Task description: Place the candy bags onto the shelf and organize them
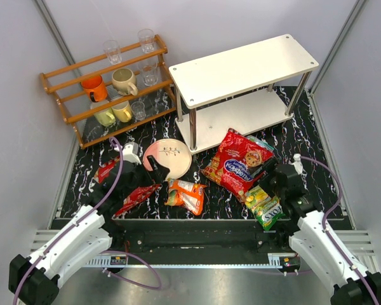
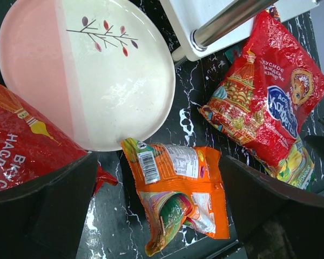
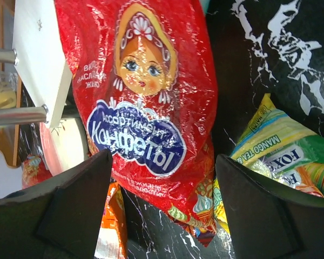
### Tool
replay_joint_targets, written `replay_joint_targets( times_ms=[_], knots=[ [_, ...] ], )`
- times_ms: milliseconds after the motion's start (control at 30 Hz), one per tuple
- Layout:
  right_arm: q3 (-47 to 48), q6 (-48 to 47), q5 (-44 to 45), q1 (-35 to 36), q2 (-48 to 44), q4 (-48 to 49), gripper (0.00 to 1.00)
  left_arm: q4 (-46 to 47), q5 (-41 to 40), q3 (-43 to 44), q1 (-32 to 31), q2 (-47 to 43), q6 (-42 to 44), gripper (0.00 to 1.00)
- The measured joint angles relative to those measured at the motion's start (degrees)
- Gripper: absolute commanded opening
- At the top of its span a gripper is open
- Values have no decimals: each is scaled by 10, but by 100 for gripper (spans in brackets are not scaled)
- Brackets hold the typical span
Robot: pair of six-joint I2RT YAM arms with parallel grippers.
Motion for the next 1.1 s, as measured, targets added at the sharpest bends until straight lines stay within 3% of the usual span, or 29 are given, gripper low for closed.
replay_joint_targets(
  times_ms=[267,367,400,533,567,900,1100],
  knots=[
    [-44,58,11,19,56,39,85,52,26,-7,-9,17,11,99],
    [-46,67,6,24,103,81,61,89,42,-16,-32,38,21,99],
    [-49,70,4,24,113,96,40,100,45,-18,-43,47,24,99],
    [-58,82,-14,26,141,144,5,143,48,-19,-92,85,33,99],
    [-58,78,-14,26,138,145,3,153,48,-19,-103,94,34,99],
    [27,-27,64,27,34,-1,0,202,39,-19,-164,146,43,99],
    [101,-148,22,27,41,-1,0,199,30,-19,-172,136,43,99]
  ],
)
